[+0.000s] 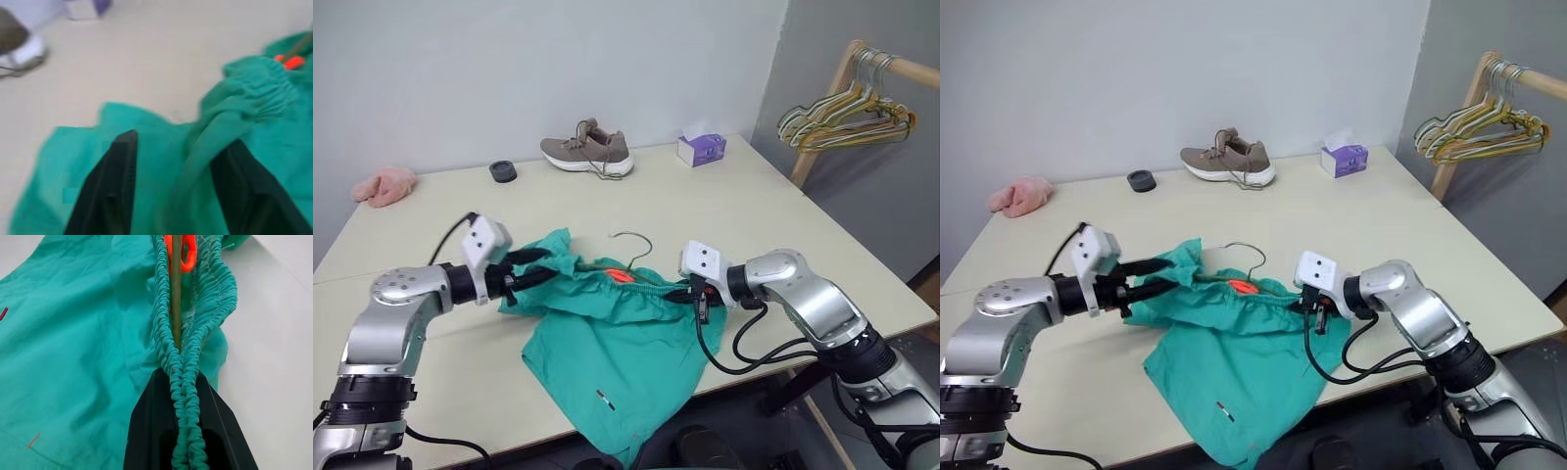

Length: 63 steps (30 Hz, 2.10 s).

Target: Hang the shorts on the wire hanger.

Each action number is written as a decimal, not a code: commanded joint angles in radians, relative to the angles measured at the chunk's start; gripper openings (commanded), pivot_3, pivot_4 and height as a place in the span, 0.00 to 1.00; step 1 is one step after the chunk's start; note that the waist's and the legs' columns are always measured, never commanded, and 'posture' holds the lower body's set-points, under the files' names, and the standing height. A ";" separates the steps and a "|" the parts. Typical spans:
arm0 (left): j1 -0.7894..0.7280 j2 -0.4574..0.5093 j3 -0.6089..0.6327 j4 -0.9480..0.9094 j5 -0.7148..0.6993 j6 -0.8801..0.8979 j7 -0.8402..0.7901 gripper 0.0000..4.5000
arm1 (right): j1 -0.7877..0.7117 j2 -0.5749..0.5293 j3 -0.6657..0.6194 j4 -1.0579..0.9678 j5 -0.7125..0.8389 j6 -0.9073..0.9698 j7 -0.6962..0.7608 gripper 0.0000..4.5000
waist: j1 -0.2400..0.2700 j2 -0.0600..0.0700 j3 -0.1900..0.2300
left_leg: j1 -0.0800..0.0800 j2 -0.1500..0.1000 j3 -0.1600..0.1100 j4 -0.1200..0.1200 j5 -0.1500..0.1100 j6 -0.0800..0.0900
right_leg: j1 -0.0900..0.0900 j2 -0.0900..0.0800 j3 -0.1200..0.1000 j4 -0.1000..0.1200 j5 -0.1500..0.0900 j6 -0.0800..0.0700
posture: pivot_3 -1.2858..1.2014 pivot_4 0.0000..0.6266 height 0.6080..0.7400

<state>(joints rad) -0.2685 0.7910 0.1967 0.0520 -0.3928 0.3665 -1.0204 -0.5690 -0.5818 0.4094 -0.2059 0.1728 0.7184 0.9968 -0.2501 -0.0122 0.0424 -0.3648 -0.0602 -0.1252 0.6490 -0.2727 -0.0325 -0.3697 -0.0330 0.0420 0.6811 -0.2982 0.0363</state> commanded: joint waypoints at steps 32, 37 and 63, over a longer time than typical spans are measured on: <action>-0.036 -0.009 -0.150 0.057 0.104 -0.175 -0.085 0.55 | 0.037 -0.062 -0.049 -0.081 0.044 0.036 -0.060 0.00 | -0.009 0.000 -0.001 | 0.000 0.000 0.001 0.000 0.000 0.000 | 0.000 -0.001 0.000 0.000 0.000 0.000 | 0.39 0.00 1.00; -0.055 -0.025 -0.191 0.093 0.150 -0.228 -0.083 0.55 | 0.044 -0.066 -0.050 -0.099 0.047 0.032 -0.057 0.00 | -0.012 0.000 -0.001 | 0.000 0.000 0.001 0.000 0.000 0.000 | 0.000 -0.001 0.000 0.000 0.000 0.000 | 0.39 0.00 1.00; -0.110 -0.125 -0.272 0.171 0.182 -0.234 -0.123 0.01 | 0.059 -0.109 -0.001 -0.094 -0.020 -0.011 -0.042 0.33 | -0.025 -0.001 -0.002 | 0.000 0.000 0.000 0.001 0.000 0.000 | 0.001 -0.001 0.000 0.000 0.000 0.000 | 0.39 0.00 1.00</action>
<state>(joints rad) -0.3606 0.6618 -0.0847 0.2405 -0.1976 0.1308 -1.1378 -0.5071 -0.6759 0.4165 -0.2797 0.1671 0.7135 0.9505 -0.2751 -0.0134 0.0405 -0.3649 -0.0606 -0.1251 0.6503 -0.2727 -0.0325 -0.3685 -0.0337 0.0416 0.6811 -0.2980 0.0367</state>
